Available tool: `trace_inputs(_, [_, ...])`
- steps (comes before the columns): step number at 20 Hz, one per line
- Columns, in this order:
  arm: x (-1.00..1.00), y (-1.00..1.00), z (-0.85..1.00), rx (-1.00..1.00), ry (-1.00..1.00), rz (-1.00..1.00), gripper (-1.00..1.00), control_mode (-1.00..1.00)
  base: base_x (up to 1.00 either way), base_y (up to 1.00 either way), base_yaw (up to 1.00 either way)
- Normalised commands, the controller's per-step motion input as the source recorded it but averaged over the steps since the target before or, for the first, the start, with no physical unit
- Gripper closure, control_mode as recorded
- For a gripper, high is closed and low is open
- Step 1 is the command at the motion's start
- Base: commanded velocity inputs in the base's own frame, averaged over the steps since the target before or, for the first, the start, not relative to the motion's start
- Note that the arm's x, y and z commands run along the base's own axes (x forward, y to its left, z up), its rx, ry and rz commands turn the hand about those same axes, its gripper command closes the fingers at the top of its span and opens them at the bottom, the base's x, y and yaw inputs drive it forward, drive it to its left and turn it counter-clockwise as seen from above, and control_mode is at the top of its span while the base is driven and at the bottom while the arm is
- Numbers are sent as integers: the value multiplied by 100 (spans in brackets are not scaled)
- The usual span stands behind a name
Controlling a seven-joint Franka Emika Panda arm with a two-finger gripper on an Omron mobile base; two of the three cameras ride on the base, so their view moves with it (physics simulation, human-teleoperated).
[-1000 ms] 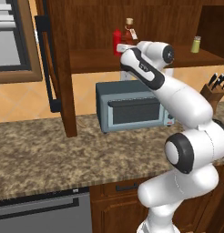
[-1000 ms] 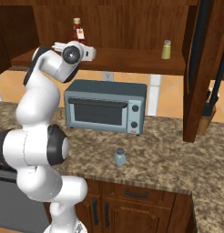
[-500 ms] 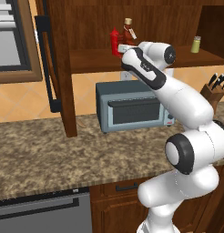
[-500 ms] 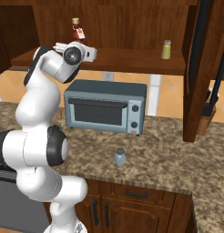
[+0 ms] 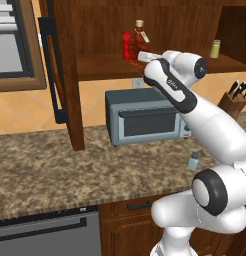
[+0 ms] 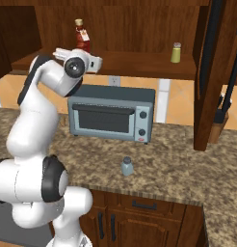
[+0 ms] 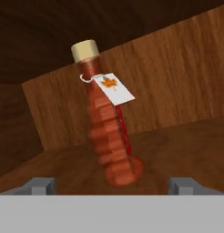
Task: Put the shaker and condiment bottle from the counter next to their counterparts in the cabinet.
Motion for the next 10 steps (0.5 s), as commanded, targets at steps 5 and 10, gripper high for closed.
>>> trace_inputs(5, [-82, -6, 24, 9, 2, -4, -100, -100, 0, 0, 0])
trace_inputs(10, [-83, 0, 18, 6, 8, -8, -100, -100, 0, 0, 0])
